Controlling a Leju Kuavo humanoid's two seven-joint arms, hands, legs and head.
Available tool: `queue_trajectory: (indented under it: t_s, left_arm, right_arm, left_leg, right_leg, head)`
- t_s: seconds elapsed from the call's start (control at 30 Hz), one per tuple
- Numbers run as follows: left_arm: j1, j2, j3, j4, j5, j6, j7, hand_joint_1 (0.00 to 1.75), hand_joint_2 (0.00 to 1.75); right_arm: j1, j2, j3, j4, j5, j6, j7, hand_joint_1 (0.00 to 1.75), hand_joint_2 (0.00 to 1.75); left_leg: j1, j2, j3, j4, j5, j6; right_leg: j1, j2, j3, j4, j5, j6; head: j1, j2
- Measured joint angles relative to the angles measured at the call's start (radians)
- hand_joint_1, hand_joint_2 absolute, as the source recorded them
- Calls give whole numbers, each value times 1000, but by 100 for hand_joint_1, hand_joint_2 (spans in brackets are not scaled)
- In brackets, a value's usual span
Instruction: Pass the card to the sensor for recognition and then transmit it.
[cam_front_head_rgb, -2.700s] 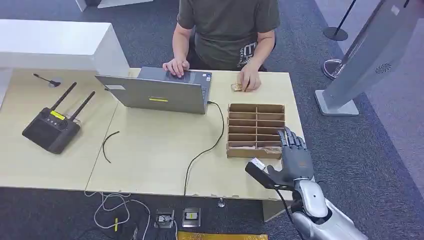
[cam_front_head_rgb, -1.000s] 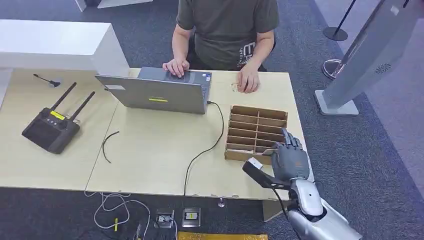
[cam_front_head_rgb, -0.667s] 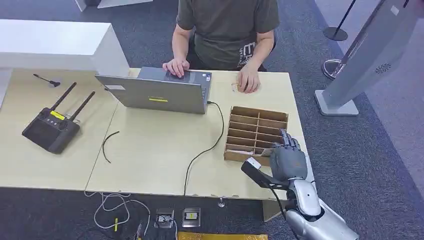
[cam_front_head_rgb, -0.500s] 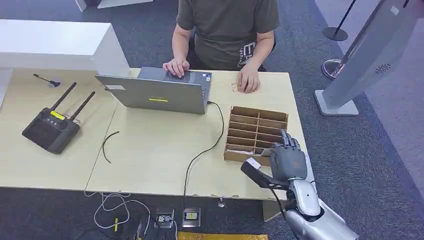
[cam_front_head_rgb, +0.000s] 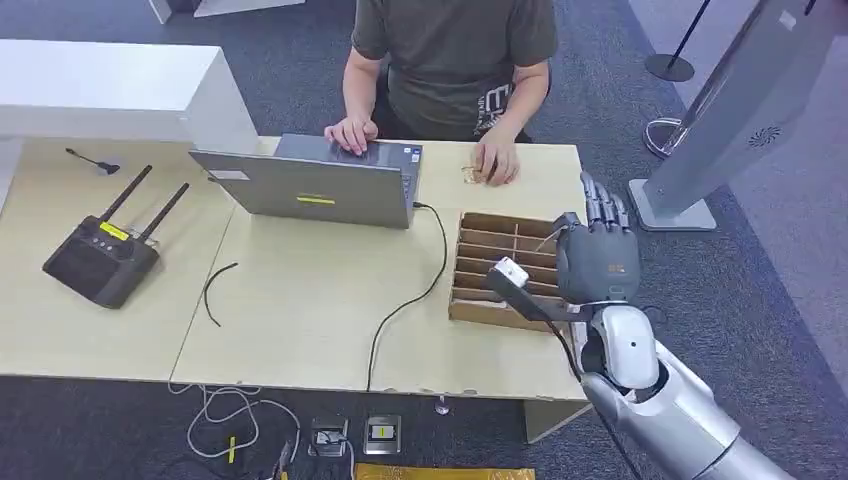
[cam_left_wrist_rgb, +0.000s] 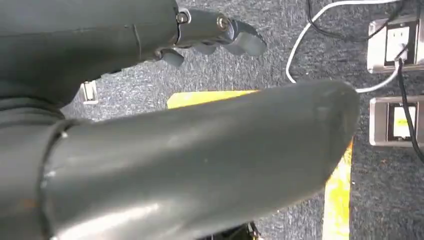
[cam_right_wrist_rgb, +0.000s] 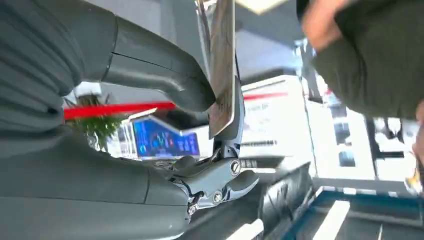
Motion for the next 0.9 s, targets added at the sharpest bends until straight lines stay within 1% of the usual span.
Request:
queue_trajectory:
  t_s: [0.03, 0.13, 0.23, 0.47, 0.6, 0.9]
  left_arm:
    - [0, 0, 0, 0, -1, 0, 1, 0, 0]
    - [-4, 0, 0, 0, -16, -8, 10, 0, 0]
    - [-6, -7, 0, 0, -25, -15, 15, 0, 0]
    - [-13, -15, 0, 0, -47, -17, 22, 0, 0]
    - [-20, -16, 0, 0, -58, -14, 26, 0, 0]
    - [-23, -16, 0, 0, -73, -13, 33, 0, 0]
  right_arm:
    - [-4, -1, -1, -4, 1, 3, 2, 175, 175]
    - [-55, -8, -16, -53, 1, 42, 11, 175, 175]
    - [-88, -7, -19, -63, -9, 63, 9, 175, 175]
    - [-94, 6, -19, -56, -52, 40, -17, 175, 175]
    - [-94, 21, -21, -23, -64, 26, -35, 175, 175]
    - [-95, 42, -37, 54, -77, 22, -39, 175, 175]
  left_leg:
    - [0, 0, 0, 0, 0, 0]
    - [0, 0, 0, 0, 0, 0]
    - [0, 0, 0, 0, 0, 0]
    - [0, 0, -1, 0, 0, 0]
    - [1, 0, -1, 0, 0, 0]
    - [1, 0, -1, 0, 0, 0]
  right_leg:
    - [0, 0, 0, 0, 0, 0]
    - [0, 0, 0, 0, 0, 0]
    - [0, -1, 0, 0, 0, 0]
    - [0, -1, 0, 0, 0, 0]
    - [1, -1, 0, 0, 0, 0]
    - [1, -1, 0, 0, 0, 0]
  head:
    - [0, 0]
    - [0, 0]
    - [1, 0]
    - [0, 0]
    - [0, 0]
    - [0, 0]
